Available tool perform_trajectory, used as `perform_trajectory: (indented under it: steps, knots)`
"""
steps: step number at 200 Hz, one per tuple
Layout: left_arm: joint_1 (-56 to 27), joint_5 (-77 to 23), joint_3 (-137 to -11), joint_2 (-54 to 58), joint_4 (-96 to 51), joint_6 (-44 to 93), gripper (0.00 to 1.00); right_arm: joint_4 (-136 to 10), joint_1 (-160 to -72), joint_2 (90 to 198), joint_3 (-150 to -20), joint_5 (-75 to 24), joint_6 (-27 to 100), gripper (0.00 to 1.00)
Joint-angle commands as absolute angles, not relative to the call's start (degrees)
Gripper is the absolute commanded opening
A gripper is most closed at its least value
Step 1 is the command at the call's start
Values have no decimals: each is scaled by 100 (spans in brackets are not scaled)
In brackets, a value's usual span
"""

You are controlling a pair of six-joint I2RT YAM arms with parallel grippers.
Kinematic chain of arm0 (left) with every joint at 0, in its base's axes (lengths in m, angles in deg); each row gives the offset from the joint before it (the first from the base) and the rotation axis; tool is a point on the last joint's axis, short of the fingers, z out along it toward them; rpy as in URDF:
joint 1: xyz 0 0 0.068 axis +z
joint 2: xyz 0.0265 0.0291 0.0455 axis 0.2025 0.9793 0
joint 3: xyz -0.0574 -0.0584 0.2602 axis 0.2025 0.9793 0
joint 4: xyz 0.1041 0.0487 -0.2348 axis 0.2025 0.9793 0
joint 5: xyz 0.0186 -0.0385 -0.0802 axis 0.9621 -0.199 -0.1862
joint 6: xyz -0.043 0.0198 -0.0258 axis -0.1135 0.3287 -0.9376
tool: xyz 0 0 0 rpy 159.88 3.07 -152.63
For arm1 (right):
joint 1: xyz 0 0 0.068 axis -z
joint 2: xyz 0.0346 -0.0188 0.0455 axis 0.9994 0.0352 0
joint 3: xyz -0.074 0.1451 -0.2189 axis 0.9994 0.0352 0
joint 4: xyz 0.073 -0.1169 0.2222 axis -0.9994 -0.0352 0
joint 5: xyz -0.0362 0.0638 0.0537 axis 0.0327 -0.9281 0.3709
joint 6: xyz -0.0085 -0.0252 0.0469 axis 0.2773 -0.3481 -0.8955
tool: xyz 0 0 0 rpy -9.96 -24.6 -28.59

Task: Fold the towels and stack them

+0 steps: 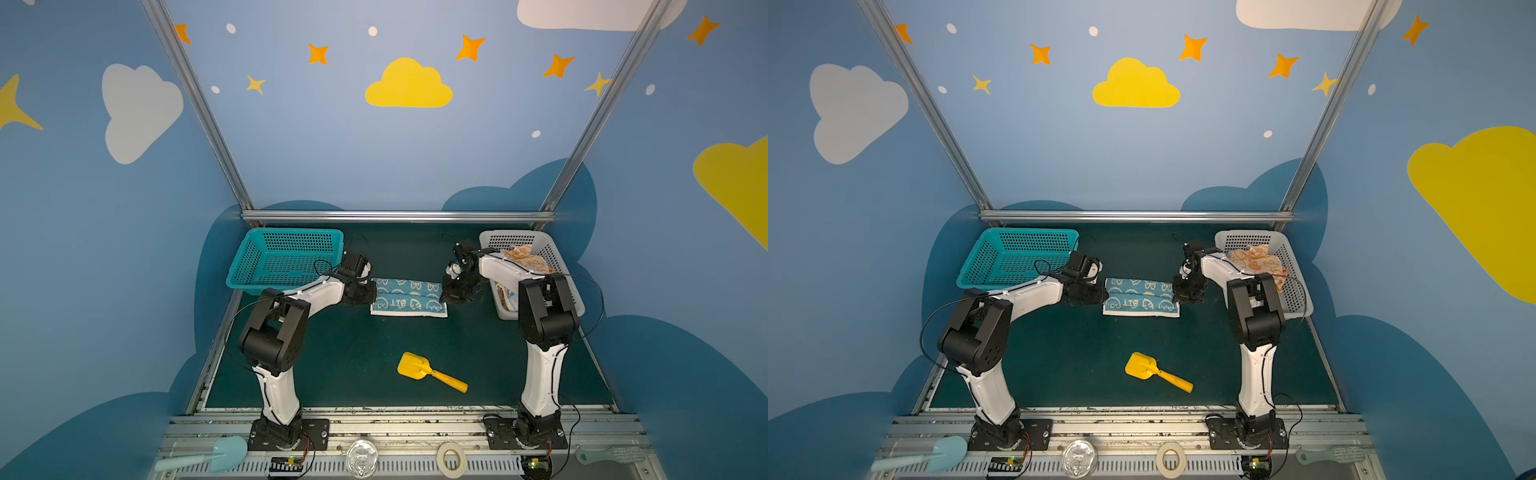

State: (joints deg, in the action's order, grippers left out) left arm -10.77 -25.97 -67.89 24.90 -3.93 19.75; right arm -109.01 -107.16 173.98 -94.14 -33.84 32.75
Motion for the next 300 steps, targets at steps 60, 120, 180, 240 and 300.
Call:
perform_trajectory:
  steps: [60,120,180,240,300]
  knots:
    - [-1420,-3274,-6272,1375,-625,1704,46,-11074,-10913,16267,-9049,-3250,3109,70]
    - [-1415,-3155,-6338,1353,-567,1607,69,-10448,-11198,16239,-8593,-3922,2589,80]
    - [-1310,-3231,-6234,1617,-694,1403,95,-10327,-11289,16376,-8537,-3956,2436,81]
    - [-1090,-2736,-6029,1398,-147,1537,100,-10324,-11102,15890,-7948,-3302,2541,76]
    - [-1029,-2723,-6140,1892,-251,1585,91,-10304,-11022,16128,-8061,-3238,2706,62]
